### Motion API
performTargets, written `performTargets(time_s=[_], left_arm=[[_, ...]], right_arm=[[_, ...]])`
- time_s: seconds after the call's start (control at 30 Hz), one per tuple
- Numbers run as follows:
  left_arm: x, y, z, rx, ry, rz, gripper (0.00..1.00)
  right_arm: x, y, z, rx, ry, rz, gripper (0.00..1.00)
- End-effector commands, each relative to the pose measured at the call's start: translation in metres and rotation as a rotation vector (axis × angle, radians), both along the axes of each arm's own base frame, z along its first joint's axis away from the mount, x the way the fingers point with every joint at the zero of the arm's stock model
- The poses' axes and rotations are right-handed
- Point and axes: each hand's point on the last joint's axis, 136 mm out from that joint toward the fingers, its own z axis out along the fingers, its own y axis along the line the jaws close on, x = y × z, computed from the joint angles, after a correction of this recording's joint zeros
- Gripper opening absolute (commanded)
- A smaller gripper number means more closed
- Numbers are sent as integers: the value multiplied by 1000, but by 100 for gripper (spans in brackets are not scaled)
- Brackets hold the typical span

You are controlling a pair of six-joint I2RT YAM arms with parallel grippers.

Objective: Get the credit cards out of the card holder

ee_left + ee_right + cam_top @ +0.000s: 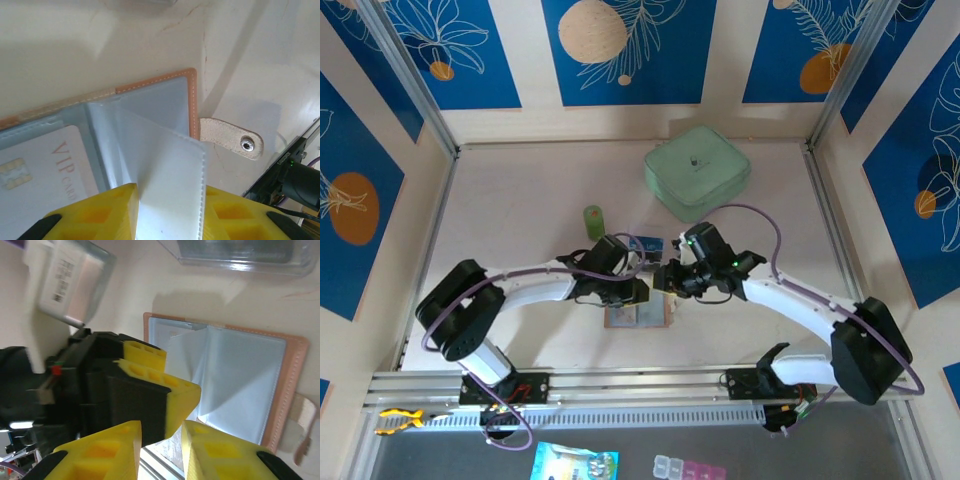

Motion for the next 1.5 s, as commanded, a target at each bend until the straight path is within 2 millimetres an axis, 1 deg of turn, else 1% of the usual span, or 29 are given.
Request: performTargets(time_s=[0.0,0.13,0.3,0.53,0.6,0.8,1.1,1.3,1.47], left_arm=[[0,-20,9,-44,2,-30,31],[-1,-31,7,-45,5,-50,31],[0,-40,3,-43,14,-64,32],[2,-39,1,-29,1,-64,38],[3,-35,3,-18,-11,-60,38],[8,-22,15,3,-65,-36,38],[9,2,16,21,-85,8,36],[9,23,18,36,-101,51,35],[7,41,16,41,-101,87,33]], right_arm=[[-9,-17,-9,-24,41,-28,29],[-11,-25,-8,-11,42,-49,30],[-15,-31,-9,-11,44,-61,30],[-18,-34,-11,-5,52,-66,31],[-18,-33,-11,1,53,-62,30],[-18,-27,-14,17,70,-50,30],[-15,-15,-16,23,82,-21,30],[-12,-1,-18,16,92,13,29],[-9,14,-21,10,99,46,28]])
